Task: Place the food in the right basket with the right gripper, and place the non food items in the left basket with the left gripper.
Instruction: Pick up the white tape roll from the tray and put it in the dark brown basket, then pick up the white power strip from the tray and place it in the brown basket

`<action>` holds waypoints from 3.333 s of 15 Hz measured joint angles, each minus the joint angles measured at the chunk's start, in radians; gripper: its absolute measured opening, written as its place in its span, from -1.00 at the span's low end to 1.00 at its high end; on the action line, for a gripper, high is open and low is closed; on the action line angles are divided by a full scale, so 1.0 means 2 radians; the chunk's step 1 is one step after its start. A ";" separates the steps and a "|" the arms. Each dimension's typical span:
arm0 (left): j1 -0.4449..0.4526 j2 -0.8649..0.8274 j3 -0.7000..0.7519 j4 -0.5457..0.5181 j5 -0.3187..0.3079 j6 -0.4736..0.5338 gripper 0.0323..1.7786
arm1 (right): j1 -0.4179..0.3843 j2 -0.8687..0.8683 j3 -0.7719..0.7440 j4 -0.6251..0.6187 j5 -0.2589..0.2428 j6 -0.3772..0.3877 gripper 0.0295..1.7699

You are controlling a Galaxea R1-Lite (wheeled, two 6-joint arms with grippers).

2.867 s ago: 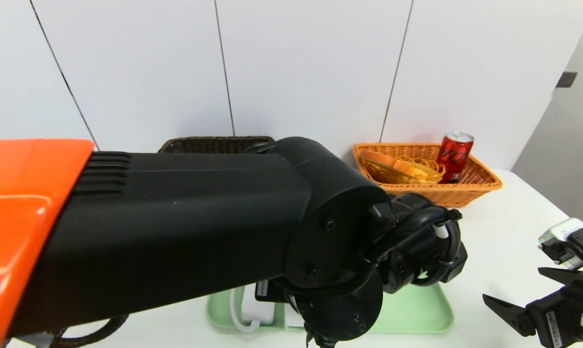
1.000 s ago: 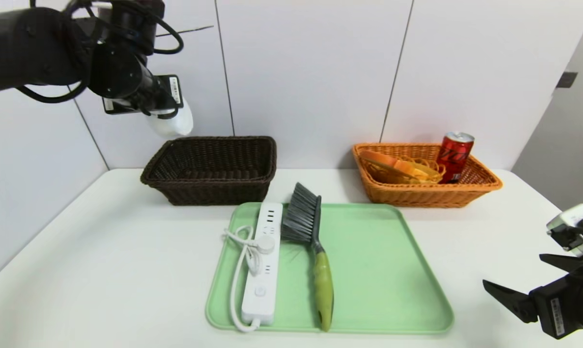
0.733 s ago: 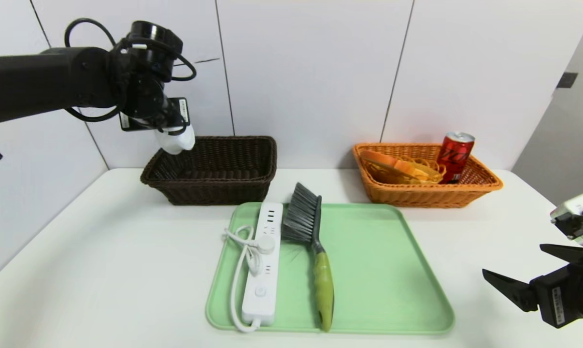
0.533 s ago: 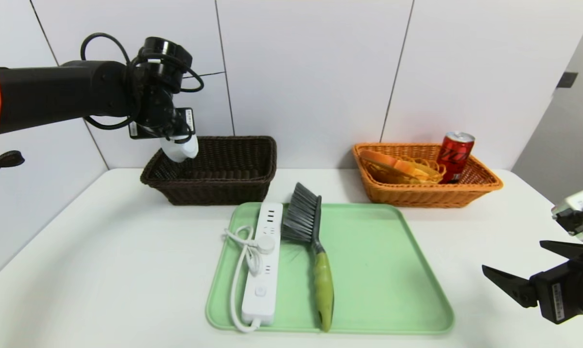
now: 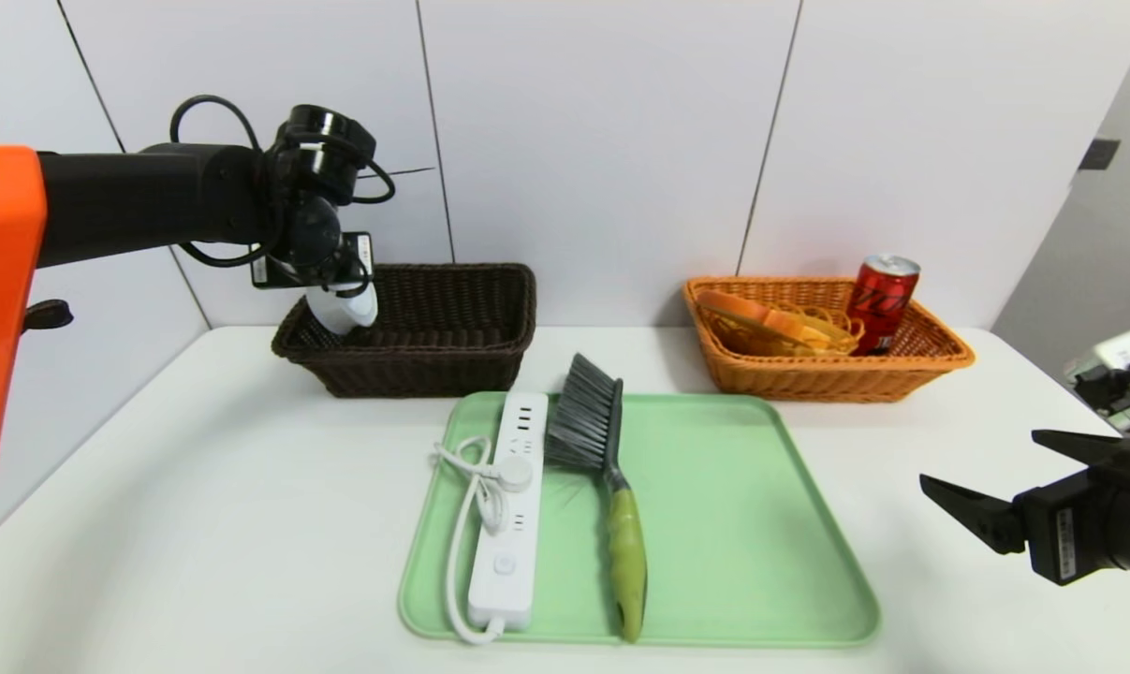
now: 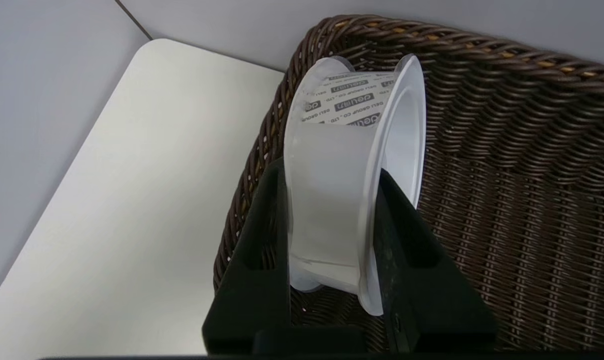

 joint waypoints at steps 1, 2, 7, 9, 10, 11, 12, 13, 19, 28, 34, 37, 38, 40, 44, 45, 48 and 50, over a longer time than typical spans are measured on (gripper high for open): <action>0.001 0.000 0.003 0.000 -0.001 -0.001 -0.47 | 0.000 0.003 -0.004 -0.005 0.000 0.000 0.92; 0.001 0.000 0.007 0.000 -0.001 -0.002 -0.47 | 0.000 0.004 -0.006 -0.005 0.000 0.000 0.92; 0.007 0.002 0.013 0.000 -0.001 -0.002 -0.47 | -0.001 0.006 -0.006 -0.006 0.001 -0.001 0.92; 0.012 0.003 0.014 -0.002 0.000 -0.003 -0.18 | -0.001 0.006 -0.007 -0.006 0.001 -0.001 0.92; 0.014 0.004 0.014 -0.002 0.000 -0.004 -0.05 | -0.002 0.006 -0.007 -0.006 0.001 -0.001 0.92; 0.016 0.004 0.014 -0.002 0.000 -0.004 0.06 | -0.002 0.006 -0.007 -0.006 0.001 -0.001 0.92; 0.018 0.004 0.015 -0.002 0.001 -0.005 0.17 | -0.001 0.006 -0.007 -0.006 0.001 -0.001 0.92; 0.019 0.004 0.015 -0.002 0.001 -0.005 0.26 | -0.001 0.006 -0.007 -0.006 0.001 -0.001 0.92; -0.019 -0.052 0.012 0.018 -0.030 -0.051 0.61 | -0.001 0.006 -0.004 -0.006 0.001 -0.001 0.92; -0.153 -0.247 0.226 0.085 -0.037 -0.139 0.82 | -0.001 0.009 -0.002 -0.006 0.001 -0.004 0.92; -0.193 -0.296 0.396 0.005 -0.032 -0.109 0.87 | -0.002 0.009 0.000 -0.005 0.000 -0.004 0.92; -0.193 -0.317 0.471 -0.105 -0.033 0.039 0.88 | -0.002 0.007 0.002 -0.006 0.000 -0.003 0.92; -0.193 -0.324 0.498 -0.148 -0.035 0.094 0.88 | -0.002 0.006 0.004 -0.005 0.000 -0.003 0.92; -0.190 -0.337 0.546 -0.236 -0.052 0.211 0.89 | -0.001 0.003 0.006 -0.006 0.000 -0.002 0.92; -0.184 -0.375 0.630 -0.353 -0.113 0.443 0.90 | -0.001 0.000 0.013 -0.006 0.000 -0.001 0.92; -0.181 -0.385 0.641 -0.360 -0.132 0.499 0.90 | -0.001 -0.001 0.014 -0.006 0.001 -0.001 0.92; -0.175 -0.409 0.664 -0.363 -0.164 0.627 0.90 | -0.001 -0.002 0.014 -0.008 0.001 0.000 0.92; -0.175 -0.420 0.669 -0.366 -0.181 0.707 0.90 | -0.001 -0.001 0.014 -0.011 0.001 -0.001 0.92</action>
